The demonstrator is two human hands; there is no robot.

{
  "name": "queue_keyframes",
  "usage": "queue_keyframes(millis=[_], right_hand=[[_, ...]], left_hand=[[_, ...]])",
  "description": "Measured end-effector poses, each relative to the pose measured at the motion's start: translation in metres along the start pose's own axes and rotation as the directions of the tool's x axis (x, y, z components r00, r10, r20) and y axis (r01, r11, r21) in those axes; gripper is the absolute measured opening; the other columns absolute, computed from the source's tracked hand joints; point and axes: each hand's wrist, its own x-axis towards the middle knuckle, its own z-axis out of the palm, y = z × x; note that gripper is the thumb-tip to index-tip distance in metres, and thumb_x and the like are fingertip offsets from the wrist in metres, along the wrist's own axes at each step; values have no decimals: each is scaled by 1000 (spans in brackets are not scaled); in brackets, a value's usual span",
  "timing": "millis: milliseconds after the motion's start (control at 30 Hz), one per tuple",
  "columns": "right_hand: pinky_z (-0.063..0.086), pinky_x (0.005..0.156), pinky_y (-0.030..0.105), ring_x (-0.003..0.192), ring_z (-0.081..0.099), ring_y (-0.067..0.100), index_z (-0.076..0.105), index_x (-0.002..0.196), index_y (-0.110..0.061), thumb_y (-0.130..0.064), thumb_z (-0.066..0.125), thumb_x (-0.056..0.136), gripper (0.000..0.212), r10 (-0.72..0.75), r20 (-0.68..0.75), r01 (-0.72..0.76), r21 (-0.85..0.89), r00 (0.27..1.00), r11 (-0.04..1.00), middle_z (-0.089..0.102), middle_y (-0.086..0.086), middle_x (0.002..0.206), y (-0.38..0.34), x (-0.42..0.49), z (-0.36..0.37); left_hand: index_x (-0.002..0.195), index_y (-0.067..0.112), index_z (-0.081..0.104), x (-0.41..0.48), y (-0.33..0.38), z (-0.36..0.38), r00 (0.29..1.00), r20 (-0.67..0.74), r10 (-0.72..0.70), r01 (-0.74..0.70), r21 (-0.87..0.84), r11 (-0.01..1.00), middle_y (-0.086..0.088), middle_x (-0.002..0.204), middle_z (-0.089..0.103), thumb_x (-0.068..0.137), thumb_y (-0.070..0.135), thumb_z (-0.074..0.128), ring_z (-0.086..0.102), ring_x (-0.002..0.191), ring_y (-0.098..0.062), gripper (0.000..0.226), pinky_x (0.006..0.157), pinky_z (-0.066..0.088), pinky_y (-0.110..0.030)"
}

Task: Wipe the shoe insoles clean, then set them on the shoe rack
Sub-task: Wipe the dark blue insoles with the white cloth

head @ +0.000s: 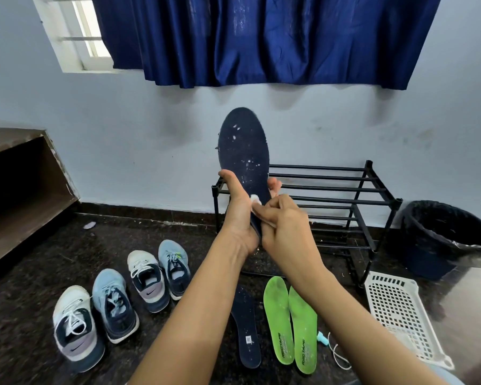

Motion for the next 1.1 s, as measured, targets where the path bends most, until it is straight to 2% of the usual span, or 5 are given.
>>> queue_keyframes(millis=[133, 200, 400, 600, 1100], right_hand=[[28, 70, 11, 103, 47, 1, 56, 128, -15, -30, 43, 99, 35, 158, -1, -158, -79, 987, 984, 43, -13, 97, 8, 8, 6], [25, 64, 6, 91, 39, -14, 54, 127, -18, -32, 37, 100, 35, 198, -26, -199, -101, 980, 975, 40, -19, 94, 12, 13, 5], [33, 68, 23, 94, 53, 29, 61, 124, -15, -17, 45, 97, 31, 97, 66, -83, -182, 993, 980, 47, 8, 97, 3, 1, 0], [27, 66, 22, 95, 51, 25, 59, 125, -13, -25, 40, 99, 34, 233, -47, -237, -103, 971, 966, 38, -5, 93, 7, 16, 4], [36, 62, 31, 81, 41, 23, 60, 111, -9, -9, 44, 90, 26, 230, 55, -207, -277, 972, 938, 37, 1, 89, -7, 0, -7]], left_hand=[[114, 15, 65, -2, -4, 2, 1000, 1, -25, 25, 8, 1000, 0, 86, 72, 83, 83, 13, 71, 81, -14, 91, 77, 57, -26], [116, 15, 65, -3, -6, 5, 999, 11, -42, 41, 20, 999, 0, 89, 72, 83, 83, 11, 70, 85, -16, 92, 81, 55, -27], [122, 12, 61, 0, -1, 3, 999, -9, -32, 31, -63, 998, -3, 90, 71, 85, 80, 9, 69, 80, -14, 94, 73, 56, -25], [128, 12, 61, -4, -5, 5, 998, -19, -57, 56, -41, 998, -4, 102, 71, 85, 81, 10, 68, 93, -17, 95, 80, 56, -28], [130, 17, 59, 0, -6, 4, 998, -36, -61, 57, -92, 994, -5, 105, 73, 86, 81, 14, 69, 93, -16, 90, 81, 54, -28]])
